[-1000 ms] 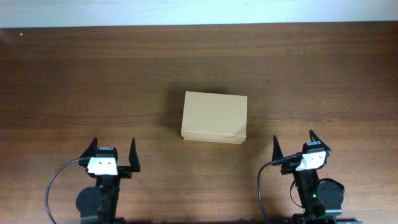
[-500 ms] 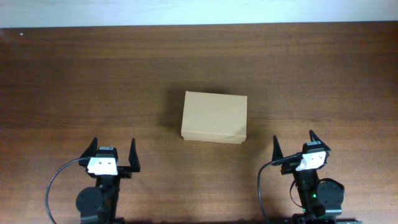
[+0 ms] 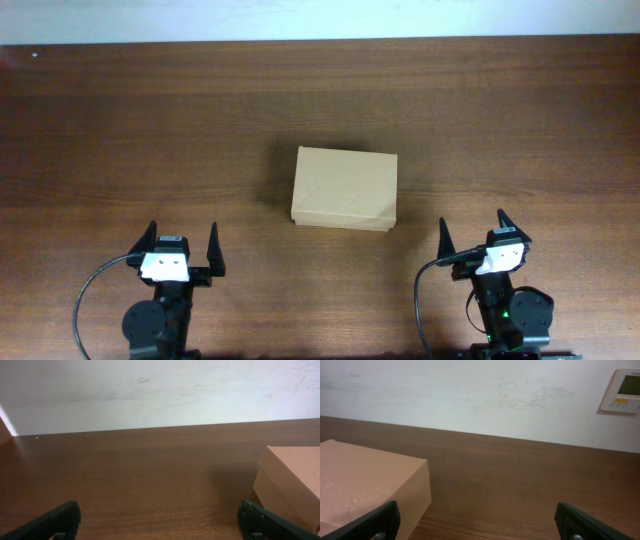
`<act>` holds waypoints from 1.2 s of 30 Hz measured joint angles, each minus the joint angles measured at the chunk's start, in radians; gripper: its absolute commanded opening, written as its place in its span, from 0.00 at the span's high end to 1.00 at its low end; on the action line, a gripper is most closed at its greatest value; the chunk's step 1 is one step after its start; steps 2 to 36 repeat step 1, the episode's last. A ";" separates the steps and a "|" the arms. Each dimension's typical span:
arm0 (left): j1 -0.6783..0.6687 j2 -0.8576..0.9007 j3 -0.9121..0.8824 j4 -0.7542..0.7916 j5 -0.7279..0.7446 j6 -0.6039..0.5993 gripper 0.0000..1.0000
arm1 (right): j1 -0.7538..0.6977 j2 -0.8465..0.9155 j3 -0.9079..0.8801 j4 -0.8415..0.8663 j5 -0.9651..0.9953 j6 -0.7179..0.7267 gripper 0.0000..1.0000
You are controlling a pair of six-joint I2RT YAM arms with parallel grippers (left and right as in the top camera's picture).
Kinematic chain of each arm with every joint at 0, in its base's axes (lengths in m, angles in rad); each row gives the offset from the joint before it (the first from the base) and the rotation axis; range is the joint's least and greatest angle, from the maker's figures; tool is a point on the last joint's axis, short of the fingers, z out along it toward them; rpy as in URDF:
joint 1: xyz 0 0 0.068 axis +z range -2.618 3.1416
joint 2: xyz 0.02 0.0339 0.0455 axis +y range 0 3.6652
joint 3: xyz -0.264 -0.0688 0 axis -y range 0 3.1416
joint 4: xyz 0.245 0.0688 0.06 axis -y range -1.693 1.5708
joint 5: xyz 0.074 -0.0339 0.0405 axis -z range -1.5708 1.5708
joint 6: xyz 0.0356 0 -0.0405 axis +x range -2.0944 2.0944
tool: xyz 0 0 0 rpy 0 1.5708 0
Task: Pack container
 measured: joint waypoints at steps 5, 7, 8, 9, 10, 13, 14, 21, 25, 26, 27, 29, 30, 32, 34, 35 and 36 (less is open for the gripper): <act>0.000 0.000 0.000 0.000 0.000 0.000 0.00 | 0.000 0.000 0.000 0.000 0.000 0.000 0.01; 0.000 0.000 0.000 0.000 0.000 0.000 0.00 | 0.000 0.000 0.000 0.000 0.000 0.000 0.01; 0.000 0.000 0.000 0.000 0.000 0.000 0.00 | 0.000 0.000 0.000 0.000 0.000 0.000 0.01; 0.000 0.000 0.000 0.000 0.000 0.000 0.00 | 0.000 0.000 0.000 0.000 0.000 0.000 0.01; 0.000 0.000 0.000 0.000 0.000 0.000 0.00 | 0.000 0.000 0.000 0.000 0.000 0.000 0.01; 0.000 0.000 0.000 0.000 0.000 0.000 0.00 | 0.000 0.000 0.000 0.000 0.000 0.000 0.01; 0.000 0.000 0.000 0.000 0.000 0.000 0.00 | 0.000 0.000 0.000 0.000 0.000 0.000 0.01; 0.000 0.000 0.000 0.000 0.000 0.000 0.00 | 0.000 0.000 0.000 0.000 0.000 0.000 0.01; 0.000 0.000 0.000 0.000 0.000 0.000 0.00 | 0.000 0.000 0.000 0.000 0.000 0.000 0.01; 0.000 0.000 0.000 0.000 0.000 0.000 0.00 | 0.000 0.000 0.000 0.000 0.000 0.000 0.01; 0.000 0.000 0.000 0.000 0.000 0.000 0.00 | 0.000 0.000 0.000 0.000 0.000 0.000 0.01; 0.000 0.000 0.000 0.000 0.000 0.000 0.00 | 0.000 0.000 0.000 0.000 0.000 0.000 0.01; 0.000 0.000 0.000 0.000 0.000 0.000 0.00 | 0.000 0.000 0.000 0.000 0.000 0.000 0.01; 0.000 0.000 0.000 0.000 0.000 0.000 0.00 | 0.000 0.000 0.000 0.000 0.000 0.000 0.01; 0.000 0.000 0.000 0.000 0.000 0.000 0.00 | 0.000 0.000 0.000 0.000 0.000 0.000 0.01; 0.000 0.000 0.000 0.000 0.000 0.000 0.00 | 0.000 0.000 0.000 0.000 0.000 0.000 0.01; 0.000 0.000 0.000 0.000 0.000 0.000 0.00 | 0.000 0.000 0.000 0.000 0.000 0.000 0.01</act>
